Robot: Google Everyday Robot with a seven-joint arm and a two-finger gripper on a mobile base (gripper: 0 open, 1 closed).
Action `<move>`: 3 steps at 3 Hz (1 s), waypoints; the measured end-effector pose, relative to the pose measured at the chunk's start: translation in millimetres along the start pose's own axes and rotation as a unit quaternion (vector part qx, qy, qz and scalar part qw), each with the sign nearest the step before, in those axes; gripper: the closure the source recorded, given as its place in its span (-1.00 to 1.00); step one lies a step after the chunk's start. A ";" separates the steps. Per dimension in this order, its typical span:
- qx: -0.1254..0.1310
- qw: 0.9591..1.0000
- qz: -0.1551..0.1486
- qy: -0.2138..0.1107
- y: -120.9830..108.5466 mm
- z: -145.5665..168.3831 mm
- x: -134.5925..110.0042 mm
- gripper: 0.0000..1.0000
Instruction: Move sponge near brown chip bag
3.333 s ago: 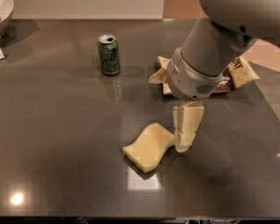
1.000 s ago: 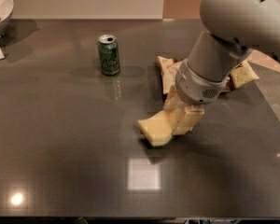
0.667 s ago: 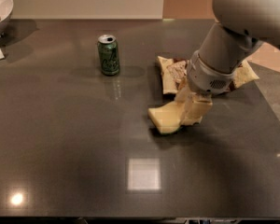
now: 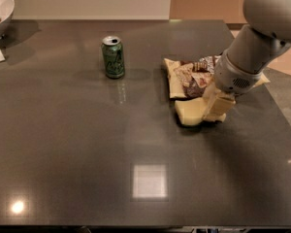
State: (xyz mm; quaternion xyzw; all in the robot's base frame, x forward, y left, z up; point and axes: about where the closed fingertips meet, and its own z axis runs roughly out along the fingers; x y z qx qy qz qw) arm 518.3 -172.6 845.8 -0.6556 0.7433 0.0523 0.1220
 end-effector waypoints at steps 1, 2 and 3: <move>0.015 0.999 0.032 0.003 -9.9 -0.7 18.3 0.16; 0.026 0.999 0.048 0.004 -16.4 -4.5 29.3 -0.30; 0.035 0.998 0.055 0.004 -22.4 -9.4 34.6 -0.76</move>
Offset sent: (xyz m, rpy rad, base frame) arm 0.0190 -0.0477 0.0003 -0.0017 -0.0428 -0.1525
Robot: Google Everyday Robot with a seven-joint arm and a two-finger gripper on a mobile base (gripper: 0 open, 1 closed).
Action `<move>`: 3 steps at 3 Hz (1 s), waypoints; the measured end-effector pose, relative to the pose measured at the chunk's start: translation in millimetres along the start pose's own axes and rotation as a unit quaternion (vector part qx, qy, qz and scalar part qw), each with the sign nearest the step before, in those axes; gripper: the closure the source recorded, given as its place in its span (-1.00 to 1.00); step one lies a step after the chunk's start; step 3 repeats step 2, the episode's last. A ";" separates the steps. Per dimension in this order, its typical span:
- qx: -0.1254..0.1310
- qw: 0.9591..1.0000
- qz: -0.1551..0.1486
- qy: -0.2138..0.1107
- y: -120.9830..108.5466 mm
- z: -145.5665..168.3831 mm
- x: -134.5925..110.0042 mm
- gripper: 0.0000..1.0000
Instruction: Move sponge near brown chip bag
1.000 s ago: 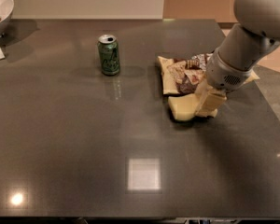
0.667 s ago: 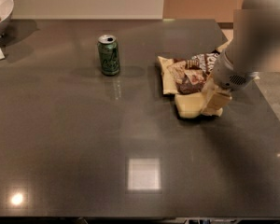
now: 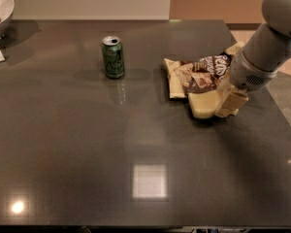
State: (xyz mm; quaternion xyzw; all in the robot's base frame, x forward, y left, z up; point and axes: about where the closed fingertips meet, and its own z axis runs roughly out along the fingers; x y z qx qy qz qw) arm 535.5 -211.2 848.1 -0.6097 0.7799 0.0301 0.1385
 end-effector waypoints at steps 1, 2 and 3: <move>0.008 1.000 0.001 -0.001 -5.2 -5.5 2.8 -1.00; 0.008 1.000 0.001 -0.001 -5.2 -5.5 2.7 -1.00; 0.008 1.000 0.001 -0.001 -5.2 -5.5 2.7 -1.00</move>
Offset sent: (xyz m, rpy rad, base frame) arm 0.0031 -0.0047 0.0047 -0.0014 -0.0133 -0.0046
